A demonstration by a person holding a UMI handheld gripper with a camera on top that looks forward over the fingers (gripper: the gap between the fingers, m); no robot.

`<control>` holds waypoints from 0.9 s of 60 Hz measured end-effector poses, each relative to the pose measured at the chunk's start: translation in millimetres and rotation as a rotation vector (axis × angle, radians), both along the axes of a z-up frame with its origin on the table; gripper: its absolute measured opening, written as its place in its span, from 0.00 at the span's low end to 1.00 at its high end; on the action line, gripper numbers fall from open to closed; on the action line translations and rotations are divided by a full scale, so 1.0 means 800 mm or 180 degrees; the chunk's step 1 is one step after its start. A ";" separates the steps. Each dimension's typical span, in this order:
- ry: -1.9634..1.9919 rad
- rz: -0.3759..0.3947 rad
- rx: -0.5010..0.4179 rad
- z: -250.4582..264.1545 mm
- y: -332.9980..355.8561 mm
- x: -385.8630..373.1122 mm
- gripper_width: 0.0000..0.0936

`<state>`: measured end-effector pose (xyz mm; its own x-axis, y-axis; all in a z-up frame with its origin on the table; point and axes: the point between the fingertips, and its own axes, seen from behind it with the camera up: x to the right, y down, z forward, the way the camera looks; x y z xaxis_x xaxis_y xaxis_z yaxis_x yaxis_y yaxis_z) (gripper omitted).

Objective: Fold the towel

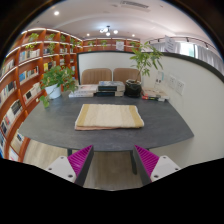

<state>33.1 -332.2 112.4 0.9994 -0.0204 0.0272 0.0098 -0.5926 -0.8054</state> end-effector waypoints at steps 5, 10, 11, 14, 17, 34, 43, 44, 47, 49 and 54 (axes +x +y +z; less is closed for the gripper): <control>0.0033 0.0120 -0.0100 -0.006 -0.003 -0.016 0.86; 0.0101 0.0242 -0.0156 -0.052 0.071 -0.093 0.85; 0.0114 0.0265 -0.0164 -0.056 0.082 -0.103 0.85; 0.0131 0.0318 -0.0182 -0.064 0.112 -0.128 0.86; 0.0139 0.0363 -0.0186 -0.070 0.144 -0.148 0.86; 0.0066 0.0365 -0.0247 -0.112 0.316 -0.208 0.81; -0.0109 0.0306 -0.0410 -0.154 0.352 -0.211 0.65; -0.0112 0.0261 -0.0380 -0.153 0.355 -0.209 0.61; -0.0152 0.0140 -0.0396 -0.155 0.356 -0.197 0.44; -0.0169 0.0116 -0.0395 -0.156 0.354 -0.193 0.35; -0.0326 0.0095 -0.0366 -0.156 0.353 -0.179 0.09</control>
